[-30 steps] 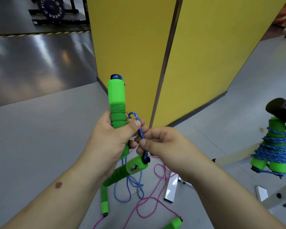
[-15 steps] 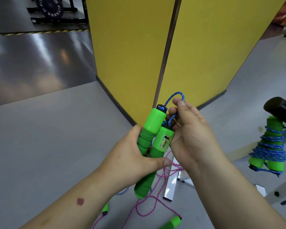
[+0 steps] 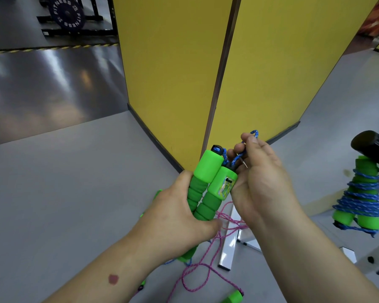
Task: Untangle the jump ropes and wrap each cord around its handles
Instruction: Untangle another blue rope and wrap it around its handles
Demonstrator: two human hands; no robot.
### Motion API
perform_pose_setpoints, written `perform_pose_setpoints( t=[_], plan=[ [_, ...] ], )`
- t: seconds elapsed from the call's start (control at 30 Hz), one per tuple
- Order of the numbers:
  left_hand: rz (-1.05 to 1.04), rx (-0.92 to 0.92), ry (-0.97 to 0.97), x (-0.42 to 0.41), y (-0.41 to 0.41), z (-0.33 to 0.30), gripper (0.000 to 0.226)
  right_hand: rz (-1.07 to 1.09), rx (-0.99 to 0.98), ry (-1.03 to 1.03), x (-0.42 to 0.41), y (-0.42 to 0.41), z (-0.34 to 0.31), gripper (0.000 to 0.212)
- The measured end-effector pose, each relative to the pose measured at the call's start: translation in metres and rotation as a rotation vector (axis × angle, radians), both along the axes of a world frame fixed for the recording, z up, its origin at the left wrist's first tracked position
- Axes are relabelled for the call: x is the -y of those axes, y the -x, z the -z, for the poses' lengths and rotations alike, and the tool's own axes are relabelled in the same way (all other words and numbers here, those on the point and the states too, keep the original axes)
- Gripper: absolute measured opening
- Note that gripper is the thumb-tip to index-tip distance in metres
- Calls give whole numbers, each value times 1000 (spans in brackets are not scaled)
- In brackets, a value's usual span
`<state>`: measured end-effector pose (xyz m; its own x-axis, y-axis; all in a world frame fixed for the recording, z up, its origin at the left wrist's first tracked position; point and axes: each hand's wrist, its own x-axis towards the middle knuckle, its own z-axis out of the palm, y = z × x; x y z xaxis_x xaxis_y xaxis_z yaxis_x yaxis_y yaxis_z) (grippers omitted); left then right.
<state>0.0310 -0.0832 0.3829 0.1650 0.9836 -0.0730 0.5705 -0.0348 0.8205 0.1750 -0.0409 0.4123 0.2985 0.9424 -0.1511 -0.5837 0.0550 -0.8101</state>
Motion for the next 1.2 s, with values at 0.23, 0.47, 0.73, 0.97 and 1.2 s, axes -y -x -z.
perform_pose_setpoints(
  t=[0.23, 0.47, 0.73, 0.97, 1.2],
  plan=[
    [114, 80, 50, -2, 8, -6, 35, -56, 678, 52, 8, 2, 11, 46],
    [118, 0, 21, -3, 14, -11, 34, 63, 1090, -94, 14, 2, 10, 55],
    [102, -16, -44, 3, 13, -14, 40, -310, 979, -205, 18, 3, -3, 35],
    [31, -253, -303, 4, 12, -9, 60, -31, 993, -173, 19, 9, 1, 30],
    [18, -454, -468, 5, 5, -3, 66, -31, 957, -146, 20, 15, 2, 25]
  ],
)
